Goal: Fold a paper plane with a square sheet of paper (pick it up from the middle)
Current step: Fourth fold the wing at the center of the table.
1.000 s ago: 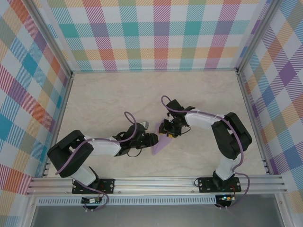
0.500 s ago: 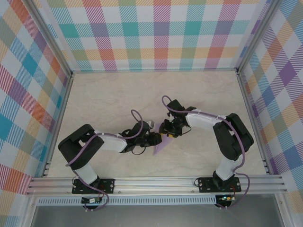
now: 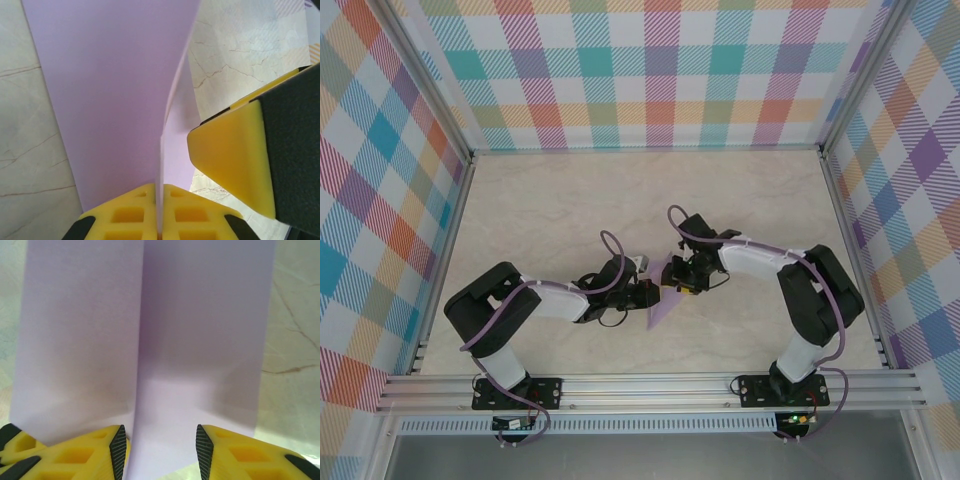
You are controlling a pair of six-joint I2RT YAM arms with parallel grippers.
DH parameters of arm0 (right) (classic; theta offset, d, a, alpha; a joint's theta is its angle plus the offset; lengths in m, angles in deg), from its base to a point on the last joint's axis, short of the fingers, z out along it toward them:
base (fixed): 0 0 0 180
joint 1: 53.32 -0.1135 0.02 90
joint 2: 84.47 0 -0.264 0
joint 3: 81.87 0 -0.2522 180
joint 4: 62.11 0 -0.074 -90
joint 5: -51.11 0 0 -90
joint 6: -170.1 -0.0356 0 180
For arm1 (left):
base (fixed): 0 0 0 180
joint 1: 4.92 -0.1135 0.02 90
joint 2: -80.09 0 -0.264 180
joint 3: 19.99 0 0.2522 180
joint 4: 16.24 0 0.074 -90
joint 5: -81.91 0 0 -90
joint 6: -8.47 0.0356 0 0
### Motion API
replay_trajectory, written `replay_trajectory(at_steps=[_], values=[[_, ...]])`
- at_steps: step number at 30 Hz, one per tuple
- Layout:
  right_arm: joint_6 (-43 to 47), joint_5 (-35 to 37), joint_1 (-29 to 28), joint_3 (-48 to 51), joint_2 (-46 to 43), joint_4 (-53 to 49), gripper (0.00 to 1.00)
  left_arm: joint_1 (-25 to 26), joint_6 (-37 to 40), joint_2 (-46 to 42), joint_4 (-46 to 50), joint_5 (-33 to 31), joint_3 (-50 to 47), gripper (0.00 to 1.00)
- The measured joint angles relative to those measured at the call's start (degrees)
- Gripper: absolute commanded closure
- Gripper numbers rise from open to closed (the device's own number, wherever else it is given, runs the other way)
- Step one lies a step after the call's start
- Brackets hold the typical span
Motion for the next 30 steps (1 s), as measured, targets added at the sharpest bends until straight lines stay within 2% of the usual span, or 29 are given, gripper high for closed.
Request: replay_trajectory(at_steps=[12, 22, 30], values=[[0.1, -4.7, 3.0, 6.2, -3.5, 8.3, 0.56, -0.2, 10.2, -0.4, 0.3, 1.7, 0.0, 1.00], [0.3, -6.2, 3.9, 7.5, -6.6, 10.5, 0.55, -2.1, 23.2, -8.6, 13.1, 2.3, 0.3, 1.00], [0.0, -10.0, 3.8, 10.4, -6.8, 15.8, 0.52, -2.2, 28.2, -6.1, 15.9, 5.4, 1.2, 1.00]])
